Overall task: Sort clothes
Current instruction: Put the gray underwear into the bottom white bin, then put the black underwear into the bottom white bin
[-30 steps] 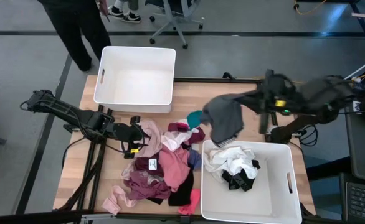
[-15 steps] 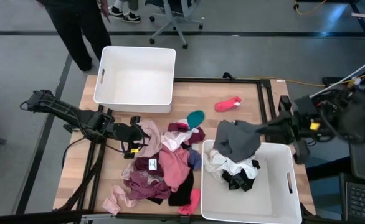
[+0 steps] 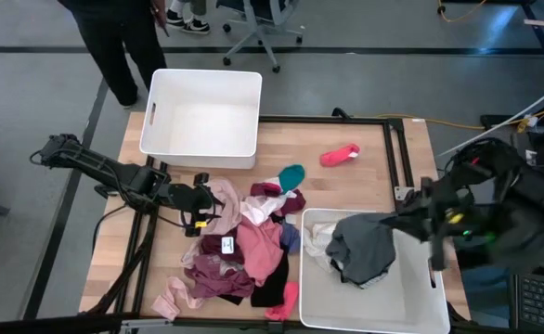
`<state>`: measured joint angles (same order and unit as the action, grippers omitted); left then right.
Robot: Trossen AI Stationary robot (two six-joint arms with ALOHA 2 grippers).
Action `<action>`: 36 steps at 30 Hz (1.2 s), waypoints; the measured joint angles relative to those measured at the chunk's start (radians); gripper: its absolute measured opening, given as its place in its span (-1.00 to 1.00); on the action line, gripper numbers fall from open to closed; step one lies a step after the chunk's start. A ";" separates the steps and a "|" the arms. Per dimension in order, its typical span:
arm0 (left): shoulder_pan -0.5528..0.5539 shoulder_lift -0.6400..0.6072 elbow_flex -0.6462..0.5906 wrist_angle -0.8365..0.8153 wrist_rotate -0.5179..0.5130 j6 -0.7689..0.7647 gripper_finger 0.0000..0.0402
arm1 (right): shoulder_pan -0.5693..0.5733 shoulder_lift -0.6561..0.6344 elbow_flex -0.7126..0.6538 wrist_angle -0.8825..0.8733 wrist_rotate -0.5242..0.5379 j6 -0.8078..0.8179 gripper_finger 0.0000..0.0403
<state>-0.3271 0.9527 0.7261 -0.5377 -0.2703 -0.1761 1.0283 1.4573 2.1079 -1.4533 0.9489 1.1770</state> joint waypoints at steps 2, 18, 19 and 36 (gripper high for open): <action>0.000 0.000 0.000 0.002 0.000 0.000 -0.16 | 0.000 0.001 -0.081 -0.072 -0.009 0.115 -0.94; 0.000 0.000 0.000 0.042 -0.011 0.000 -0.16 | -0.089 0.001 -0.775 0.077 -0.251 0.394 -0.92; 0.000 0.000 0.000 0.045 -0.011 0.000 -0.16 | -0.106 0.001 -0.793 0.083 -0.284 0.400 -0.90; 0.019 0.065 0.001 0.282 -0.011 0.009 -0.16 | -0.145 -0.004 -0.605 0.087 -0.528 0.078 0.32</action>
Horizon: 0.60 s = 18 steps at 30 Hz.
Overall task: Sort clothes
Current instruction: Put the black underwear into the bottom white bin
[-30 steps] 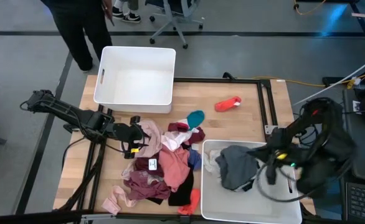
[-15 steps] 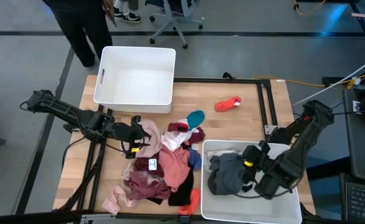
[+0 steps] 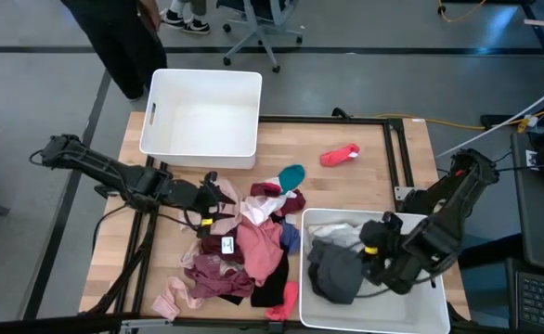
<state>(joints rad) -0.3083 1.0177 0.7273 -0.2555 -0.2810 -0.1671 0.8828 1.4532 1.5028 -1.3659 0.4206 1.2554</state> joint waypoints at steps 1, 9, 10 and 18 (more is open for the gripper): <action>0.004 0.015 0.000 0.013 0.000 -0.003 -0.16 | 0.010 -0.001 0.029 0.004 0.037 -0.080 0.35; 0.007 0.197 0.000 0.076 0.137 -0.106 -0.16 | 0.049 -0.004 0.122 0.041 0.463 -0.556 0.43; 0.001 0.219 0.000 0.086 0.177 -0.104 -0.16 | 0.049 -0.002 0.114 0.052 0.511 -0.552 0.43; -0.041 0.317 0.005 0.091 0.375 0.073 -0.16 | 0.030 0.035 -0.069 0.413 0.716 -0.476 0.44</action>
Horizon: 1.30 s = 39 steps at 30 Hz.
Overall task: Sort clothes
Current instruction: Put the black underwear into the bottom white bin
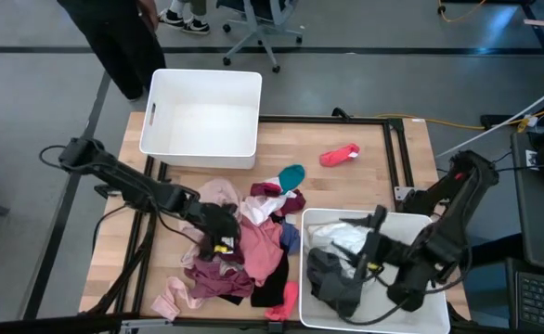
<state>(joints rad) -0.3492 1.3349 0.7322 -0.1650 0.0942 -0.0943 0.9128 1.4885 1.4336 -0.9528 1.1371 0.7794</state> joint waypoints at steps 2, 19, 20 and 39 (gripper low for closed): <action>-0.001 0.015 0.000 -0.003 0.026 0.058 -0.16 | -0.004 0.021 -0.038 0.099 0.015 -0.005 0.44; 0.090 0.138 -0.002 -0.131 -0.343 0.036 -0.16 | -0.118 0.211 -0.079 0.561 0.140 -0.304 0.44; 0.090 0.131 -0.002 -0.178 -0.404 0.006 -0.16 | -0.118 0.212 -0.079 0.561 0.139 -0.306 0.44; -0.193 -0.214 0.080 -0.098 -0.299 -0.268 -0.16 | -0.102 0.285 -0.079 0.621 0.168 -0.263 0.44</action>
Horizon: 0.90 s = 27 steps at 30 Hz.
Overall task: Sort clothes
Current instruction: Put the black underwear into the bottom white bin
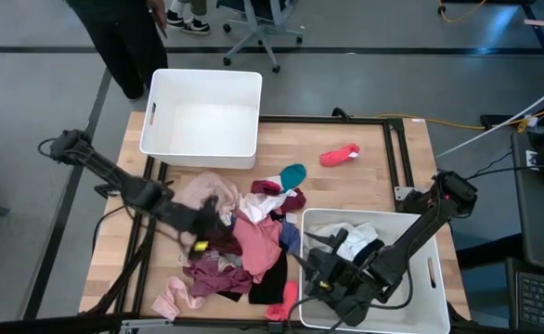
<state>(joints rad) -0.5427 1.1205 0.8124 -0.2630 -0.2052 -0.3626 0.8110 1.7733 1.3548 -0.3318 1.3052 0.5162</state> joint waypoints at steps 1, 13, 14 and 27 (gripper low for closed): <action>-0.026 0.015 -0.001 0.019 0.022 -0.003 -0.16 | 0.004 0.002 0.000 0.007 0.004 0.001 0.44; -0.206 0.334 -0.003 0.170 0.046 -0.164 -0.16 | 0.065 0.013 0.000 0.198 0.011 -0.102 0.44; -0.209 0.360 -0.003 0.169 0.039 -0.177 -0.16 | 0.068 0.013 0.000 0.225 0.012 -0.127 0.44; -0.130 0.455 -0.004 -0.409 -0.254 -0.425 -0.16 | 0.073 0.013 0.001 0.338 -0.090 -0.197 0.44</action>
<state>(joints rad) -0.6725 1.5758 0.8088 -0.6723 -0.4594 -0.7875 0.8837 1.7866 1.3556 0.0063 1.2149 0.3192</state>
